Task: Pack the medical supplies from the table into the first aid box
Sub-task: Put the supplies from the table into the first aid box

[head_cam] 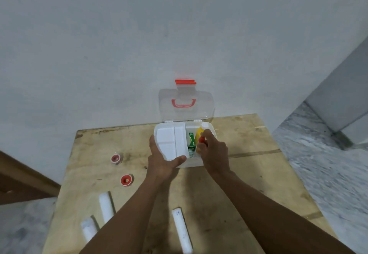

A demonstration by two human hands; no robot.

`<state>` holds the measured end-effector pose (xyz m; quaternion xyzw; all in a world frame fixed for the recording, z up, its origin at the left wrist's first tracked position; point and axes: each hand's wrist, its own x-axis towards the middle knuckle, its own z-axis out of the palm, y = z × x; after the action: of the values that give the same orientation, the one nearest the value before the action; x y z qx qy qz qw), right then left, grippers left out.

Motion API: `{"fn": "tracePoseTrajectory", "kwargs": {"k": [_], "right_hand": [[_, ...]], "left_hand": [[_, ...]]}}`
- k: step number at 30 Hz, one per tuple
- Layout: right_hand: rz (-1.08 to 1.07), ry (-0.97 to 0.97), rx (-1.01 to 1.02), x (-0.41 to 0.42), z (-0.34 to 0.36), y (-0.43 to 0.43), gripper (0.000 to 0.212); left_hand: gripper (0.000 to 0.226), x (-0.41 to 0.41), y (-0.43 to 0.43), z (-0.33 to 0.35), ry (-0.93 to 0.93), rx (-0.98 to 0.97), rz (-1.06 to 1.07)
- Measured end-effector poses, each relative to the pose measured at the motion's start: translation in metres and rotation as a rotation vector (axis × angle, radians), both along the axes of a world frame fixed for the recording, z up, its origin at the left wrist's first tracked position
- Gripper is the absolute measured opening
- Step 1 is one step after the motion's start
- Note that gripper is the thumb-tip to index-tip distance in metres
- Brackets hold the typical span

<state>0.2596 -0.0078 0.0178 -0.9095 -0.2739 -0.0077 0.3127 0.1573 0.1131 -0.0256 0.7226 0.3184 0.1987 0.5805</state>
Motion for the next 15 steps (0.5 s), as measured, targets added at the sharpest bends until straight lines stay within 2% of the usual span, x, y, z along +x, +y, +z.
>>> {"fn": "tracePoseTrajectory", "kwargs": {"k": [3, 15], "right_hand": [[0.005, -0.016, -0.035, 0.0, -0.006, 0.003, 0.005], [-0.027, 0.073, -0.26, 0.015, -0.016, 0.015, 0.013]], "left_hand": [[0.106, 0.001, 0.001, -0.002, -0.002, 0.015, 0.002], [0.114, -0.001, 0.003, -0.005, 0.007, -0.016, 0.004]]}}
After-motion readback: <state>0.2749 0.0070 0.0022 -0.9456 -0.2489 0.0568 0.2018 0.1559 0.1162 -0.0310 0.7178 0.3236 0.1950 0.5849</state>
